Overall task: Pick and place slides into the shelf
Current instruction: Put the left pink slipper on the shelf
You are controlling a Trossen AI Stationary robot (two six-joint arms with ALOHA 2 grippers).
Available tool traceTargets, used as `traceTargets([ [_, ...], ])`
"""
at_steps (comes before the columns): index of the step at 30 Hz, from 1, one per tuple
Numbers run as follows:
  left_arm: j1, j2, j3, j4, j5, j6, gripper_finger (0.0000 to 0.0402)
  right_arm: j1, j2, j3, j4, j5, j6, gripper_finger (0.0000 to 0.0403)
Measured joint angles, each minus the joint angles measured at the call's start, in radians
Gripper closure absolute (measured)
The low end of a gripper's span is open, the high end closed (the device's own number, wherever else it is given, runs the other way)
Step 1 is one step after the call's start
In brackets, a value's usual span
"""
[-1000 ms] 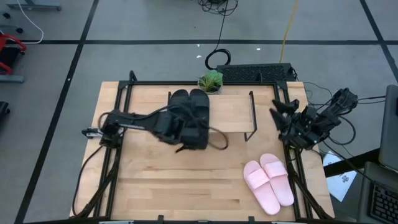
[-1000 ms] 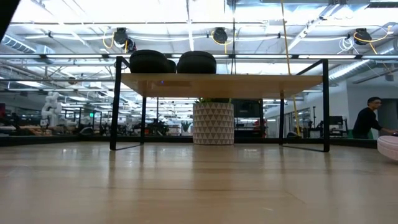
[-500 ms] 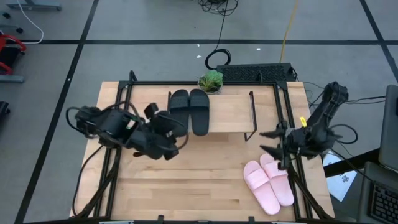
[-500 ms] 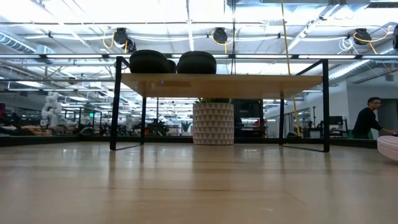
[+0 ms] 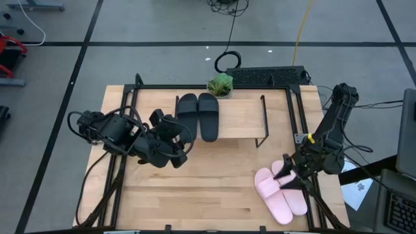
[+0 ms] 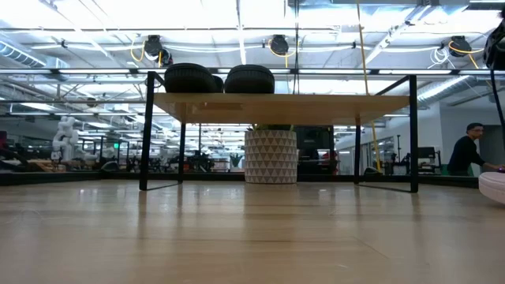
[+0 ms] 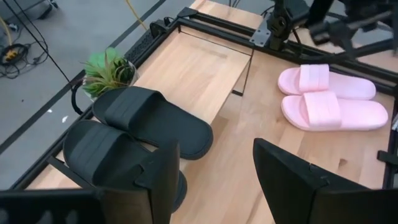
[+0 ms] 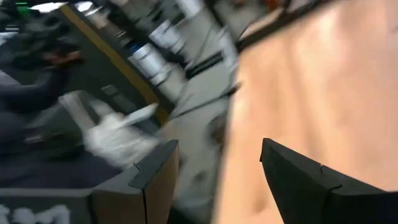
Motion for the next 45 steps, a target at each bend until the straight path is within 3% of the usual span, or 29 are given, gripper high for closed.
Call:
traceTargets([
  [3, 0.008, 0.000, 0.000, 0.001, -0.006, 0.001, 0.0197, 0.001, -0.012, 0.000, -0.010, -0.124, 0.141, 0.0184],
  [6, 0.015, 0.000, 0.000, 0.002, -0.011, 0.002, 0.0197, 0.001, -0.012, 0.000, -0.056, -0.166, 0.224, 0.0184],
  [12, 0.024, 0.000, 0.000, 0.008, -0.011, 0.001, 0.0197, 0.000, -0.011, 0.000, -0.267, -0.361, 0.478, 0.0184],
  [16, 0.023, 0.000, 0.000, 0.024, -0.011, 0.002, 0.0197, 0.000, -0.011, 0.000, -0.386, -0.474, 0.565, 0.0184],
  [19, 0.023, 0.000, 0.000, 0.024, -0.011, 0.006, 0.0197, -0.006, -0.012, 0.000, -0.424, -0.485, 0.566, 0.0184],
  [24, 0.030, 0.000, 0.000, 0.024, -0.026, 0.032, 0.0197, -0.048, -0.015, 0.000, -0.465, -0.418, 0.492, 0.0184],
  [32, 0.046, 0.000, 0.000, 0.023, -0.028, 0.054, 0.0197, -0.175, -0.049, 0.000, -0.705, -0.413, 0.398, 0.0184],
  [39, 0.046, 0.000, 0.000, 0.024, -0.018, 0.047, 0.0197, -0.258, -0.116, 0.000, -0.847, -0.555, 0.336, 0.0184],
  [45, 0.046, 0.000, 0.000, 0.024, -0.018, 0.047, 0.0197, -0.313, -0.159, 0.000, -0.714, -0.567, 0.215, 0.0184],
])
